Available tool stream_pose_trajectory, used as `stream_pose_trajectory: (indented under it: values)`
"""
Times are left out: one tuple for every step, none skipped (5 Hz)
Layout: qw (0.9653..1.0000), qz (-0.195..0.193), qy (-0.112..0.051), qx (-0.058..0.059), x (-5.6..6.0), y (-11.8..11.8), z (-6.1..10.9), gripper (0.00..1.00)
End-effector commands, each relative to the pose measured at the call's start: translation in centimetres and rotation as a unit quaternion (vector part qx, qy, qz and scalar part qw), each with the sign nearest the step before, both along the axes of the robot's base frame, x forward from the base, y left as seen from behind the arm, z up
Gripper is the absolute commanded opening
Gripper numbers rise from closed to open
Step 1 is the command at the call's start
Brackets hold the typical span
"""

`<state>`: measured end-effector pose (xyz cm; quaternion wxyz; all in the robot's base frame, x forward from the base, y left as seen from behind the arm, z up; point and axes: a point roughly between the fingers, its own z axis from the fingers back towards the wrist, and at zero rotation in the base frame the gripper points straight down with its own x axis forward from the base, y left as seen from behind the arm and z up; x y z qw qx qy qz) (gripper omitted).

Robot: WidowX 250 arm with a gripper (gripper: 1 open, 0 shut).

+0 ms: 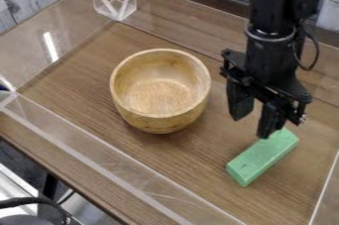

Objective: Put the green block in the brown bowl

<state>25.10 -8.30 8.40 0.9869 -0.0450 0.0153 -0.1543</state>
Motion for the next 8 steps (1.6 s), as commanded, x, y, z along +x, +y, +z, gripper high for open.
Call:
stream_pose_trajectory:
  values:
    - [0.9999, -0.003, -0.013, -0.003, 0.5, -0.3, 0.0, 1.0]
    - [0.9999, -0.006, -0.009, -0.002, 0.5, -0.5, -1.2, 1.0]
    - [0.9999, -0.012, -0.003, 0.001, 0.5, -0.7, -2.9, 1.0]
    - [0.9999, -0.012, 0.004, 0.005, 0.7, -0.7, -4.1, 1.0]
    - [0.9998, -0.011, 0.013, 0.009, 1.0, -0.8, -5.3, 1.0]
    - [0.9997, -0.01, 0.018, 0.014, 1.2, -0.8, -5.8, 0.0]
    - [0.9998, -0.009, 0.011, 0.012, 1.1, -0.4, -4.5, 0.0]
    - [0.9999, -0.01, 0.002, 0.01, 1.0, 0.0, -3.1, 0.0]
